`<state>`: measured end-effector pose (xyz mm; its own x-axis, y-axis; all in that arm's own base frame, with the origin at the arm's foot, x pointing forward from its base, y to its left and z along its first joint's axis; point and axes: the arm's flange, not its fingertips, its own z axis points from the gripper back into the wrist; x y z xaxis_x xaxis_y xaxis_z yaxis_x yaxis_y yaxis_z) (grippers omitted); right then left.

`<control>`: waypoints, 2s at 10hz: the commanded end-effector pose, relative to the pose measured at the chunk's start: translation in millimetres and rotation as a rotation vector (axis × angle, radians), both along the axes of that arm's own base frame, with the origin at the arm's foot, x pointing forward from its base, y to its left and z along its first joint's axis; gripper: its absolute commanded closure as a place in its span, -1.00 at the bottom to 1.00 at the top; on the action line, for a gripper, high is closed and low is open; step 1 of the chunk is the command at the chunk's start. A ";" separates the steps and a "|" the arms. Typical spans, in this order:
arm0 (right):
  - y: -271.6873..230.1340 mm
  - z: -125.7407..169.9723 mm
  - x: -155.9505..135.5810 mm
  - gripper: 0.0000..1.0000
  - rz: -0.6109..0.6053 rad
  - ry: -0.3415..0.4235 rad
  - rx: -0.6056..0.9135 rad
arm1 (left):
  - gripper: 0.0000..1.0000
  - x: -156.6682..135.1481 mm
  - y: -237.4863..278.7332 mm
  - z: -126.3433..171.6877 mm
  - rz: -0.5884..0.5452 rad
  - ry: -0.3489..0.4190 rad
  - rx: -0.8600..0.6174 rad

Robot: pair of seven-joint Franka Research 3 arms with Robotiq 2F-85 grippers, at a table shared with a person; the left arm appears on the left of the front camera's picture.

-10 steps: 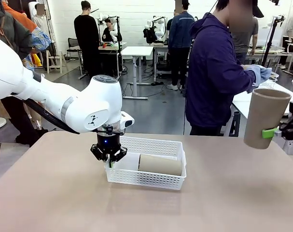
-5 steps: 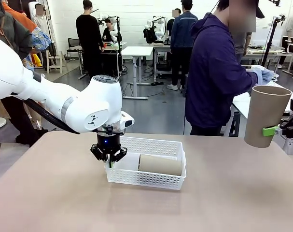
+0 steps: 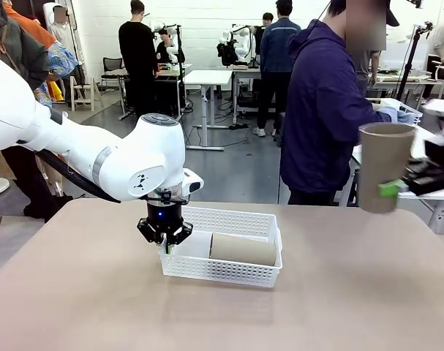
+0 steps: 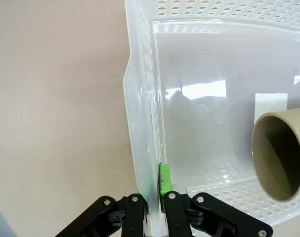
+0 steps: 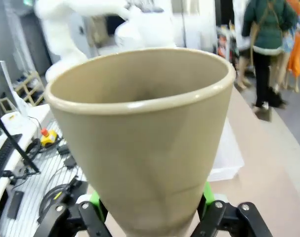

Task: Clean and organize the cups into the basket.
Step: Pick up the Reusable plastic cup from the right side of the table and stack it inside the Organizing basket in the center of the table.

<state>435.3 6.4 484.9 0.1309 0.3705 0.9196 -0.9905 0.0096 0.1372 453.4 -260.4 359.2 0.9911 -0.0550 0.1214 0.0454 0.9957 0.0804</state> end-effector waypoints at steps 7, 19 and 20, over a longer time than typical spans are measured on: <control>269.5 39.5 111.5 -0.63 0.046 0.216 -0.745 | 1.00 0.0 -2.1 0.0 0.000 0.003 0.007; 301.1 -98.2 158.2 -0.63 0.187 0.136 -0.888 | 1.00 0.0 -2.1 0.0 0.000 0.003 0.007; 306.3 -104.9 155.9 -0.63 0.174 0.091 -0.902 | 1.00 0.0 -2.1 0.0 0.000 0.003 0.007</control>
<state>601.2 311.5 390.5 0.0995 0.9569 0.2728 -0.9573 0.0174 0.2884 453.3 -260.5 359.2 0.9911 -0.0553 0.1212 0.0457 0.9957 0.0804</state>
